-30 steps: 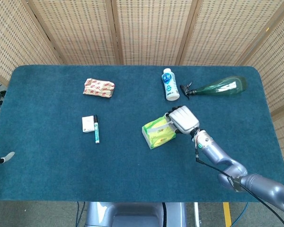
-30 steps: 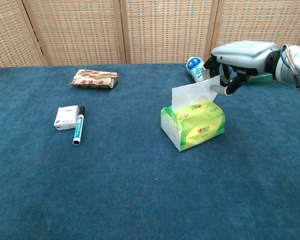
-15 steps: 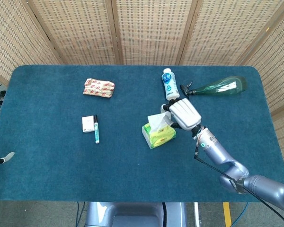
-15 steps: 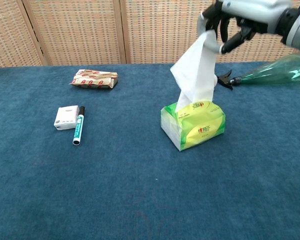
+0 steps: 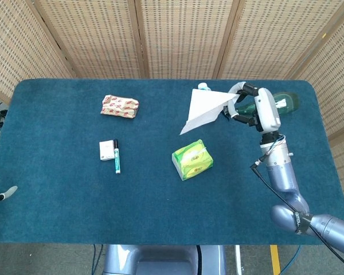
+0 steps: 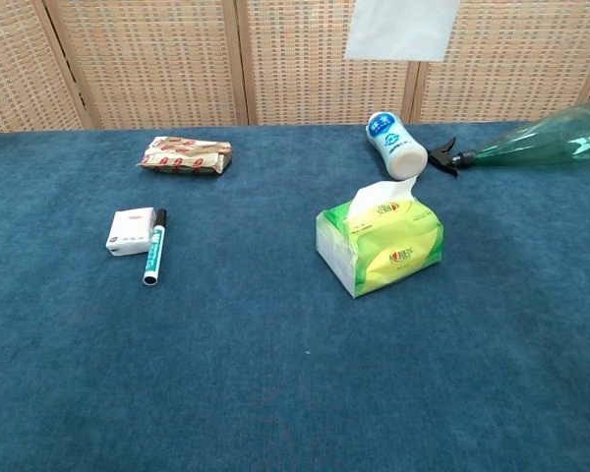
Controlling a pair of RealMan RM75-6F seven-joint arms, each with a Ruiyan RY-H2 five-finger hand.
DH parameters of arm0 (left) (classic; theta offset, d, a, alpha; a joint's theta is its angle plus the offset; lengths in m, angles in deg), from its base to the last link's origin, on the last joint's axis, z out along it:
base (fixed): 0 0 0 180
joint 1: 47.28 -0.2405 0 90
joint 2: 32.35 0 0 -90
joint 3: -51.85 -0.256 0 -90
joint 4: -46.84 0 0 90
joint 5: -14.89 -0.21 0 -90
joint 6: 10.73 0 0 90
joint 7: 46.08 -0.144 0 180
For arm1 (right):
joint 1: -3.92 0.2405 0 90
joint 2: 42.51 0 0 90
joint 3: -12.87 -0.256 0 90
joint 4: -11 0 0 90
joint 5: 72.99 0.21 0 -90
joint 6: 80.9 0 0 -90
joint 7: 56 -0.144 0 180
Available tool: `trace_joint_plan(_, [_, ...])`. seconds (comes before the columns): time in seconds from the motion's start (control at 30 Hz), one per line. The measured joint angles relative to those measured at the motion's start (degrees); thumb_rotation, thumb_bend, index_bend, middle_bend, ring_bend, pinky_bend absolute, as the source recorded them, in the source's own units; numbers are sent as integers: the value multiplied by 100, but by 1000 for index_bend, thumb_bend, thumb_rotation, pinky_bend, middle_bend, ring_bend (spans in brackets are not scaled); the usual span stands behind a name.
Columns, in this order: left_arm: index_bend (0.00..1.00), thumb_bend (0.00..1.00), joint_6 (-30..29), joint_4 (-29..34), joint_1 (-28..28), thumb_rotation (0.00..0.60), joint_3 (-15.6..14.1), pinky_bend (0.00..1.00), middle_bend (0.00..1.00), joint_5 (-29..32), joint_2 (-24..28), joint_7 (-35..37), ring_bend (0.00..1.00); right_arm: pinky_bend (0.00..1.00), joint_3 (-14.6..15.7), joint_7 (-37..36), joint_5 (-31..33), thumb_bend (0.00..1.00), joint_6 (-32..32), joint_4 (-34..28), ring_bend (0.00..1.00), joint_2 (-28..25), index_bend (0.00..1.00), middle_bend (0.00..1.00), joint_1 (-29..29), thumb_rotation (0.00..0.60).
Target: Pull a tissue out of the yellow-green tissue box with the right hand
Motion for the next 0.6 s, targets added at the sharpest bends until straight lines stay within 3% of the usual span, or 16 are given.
trace_joint_plan(0.2, [0,0,-38,27,-5,600,-34,0,0,-91,10,8,0,511,81,-49,898,724,-931,330,503,71,658,648,65,600])
trace_joint_plan(0.6, [0,0,202,-71,75,600,5,0,0,126,-9,63,0,511,66,-296,2151,724,-2265,2177,503,1233,659,648,626,600])
